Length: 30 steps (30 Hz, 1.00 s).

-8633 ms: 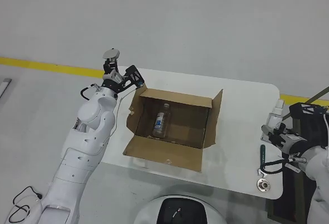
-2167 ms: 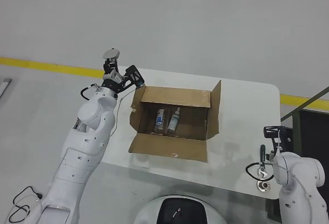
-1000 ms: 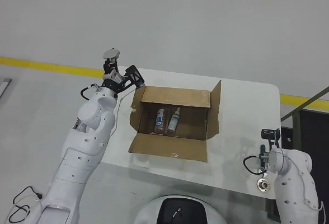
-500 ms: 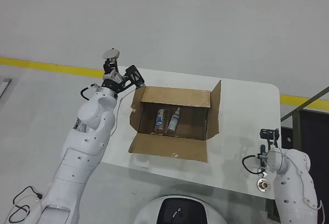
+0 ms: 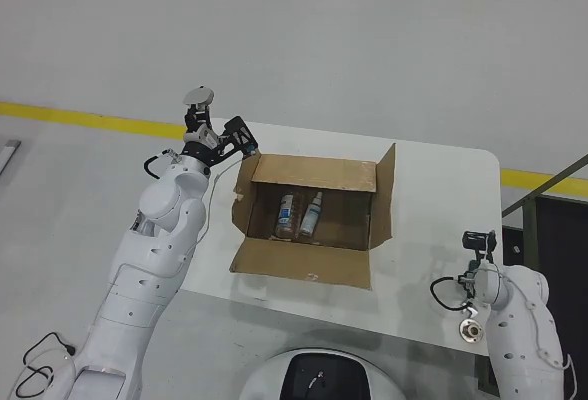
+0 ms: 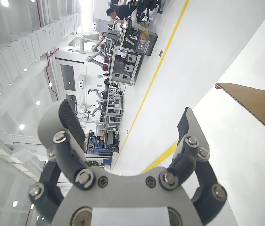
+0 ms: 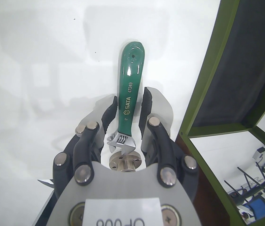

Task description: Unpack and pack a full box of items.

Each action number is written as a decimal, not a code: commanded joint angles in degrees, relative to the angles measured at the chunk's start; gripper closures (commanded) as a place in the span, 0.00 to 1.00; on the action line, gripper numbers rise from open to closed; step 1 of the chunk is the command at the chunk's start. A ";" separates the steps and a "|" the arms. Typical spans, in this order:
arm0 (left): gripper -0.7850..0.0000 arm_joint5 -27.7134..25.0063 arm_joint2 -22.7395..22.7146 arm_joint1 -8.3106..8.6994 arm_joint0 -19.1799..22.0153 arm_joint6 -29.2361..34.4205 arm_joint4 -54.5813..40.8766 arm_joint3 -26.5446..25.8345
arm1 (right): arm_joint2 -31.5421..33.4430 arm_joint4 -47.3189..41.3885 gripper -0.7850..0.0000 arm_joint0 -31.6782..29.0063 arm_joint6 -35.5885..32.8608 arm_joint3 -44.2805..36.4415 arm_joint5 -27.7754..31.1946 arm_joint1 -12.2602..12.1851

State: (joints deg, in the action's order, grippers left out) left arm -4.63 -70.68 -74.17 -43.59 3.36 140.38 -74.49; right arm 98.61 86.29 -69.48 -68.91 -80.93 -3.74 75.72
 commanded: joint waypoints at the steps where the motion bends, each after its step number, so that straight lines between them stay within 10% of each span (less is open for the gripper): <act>1: 0.00 0.00 0.00 0.00 0.00 0.00 0.00 0.00 | -0.08 -0.10 0.62 0.00 0.01 0.10 -0.10 -0.05; 6: 0.00 0.00 0.00 0.00 0.00 0.00 0.00 0.00 | -0.16 -0.74 1.00 -0.05 -0.20 -0.46 -0.25 -0.15; 16: 0.00 0.00 0.00 0.00 0.00 0.00 0.00 0.00 | 0.65 -4.22 1.00 -1.38 -2.59 -8.36 0.28 -0.40; 30: 0.00 0.00 0.00 0.00 0.00 0.00 0.00 0.00 | -0.12 -7.66 1.00 -4.41 -10.97 -42.41 1.60 -0.94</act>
State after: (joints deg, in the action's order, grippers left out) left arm -4.63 -70.68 -74.17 -43.59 3.36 140.38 -74.49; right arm 99.61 75.91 -73.60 -80.04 -120.69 -2.93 74.89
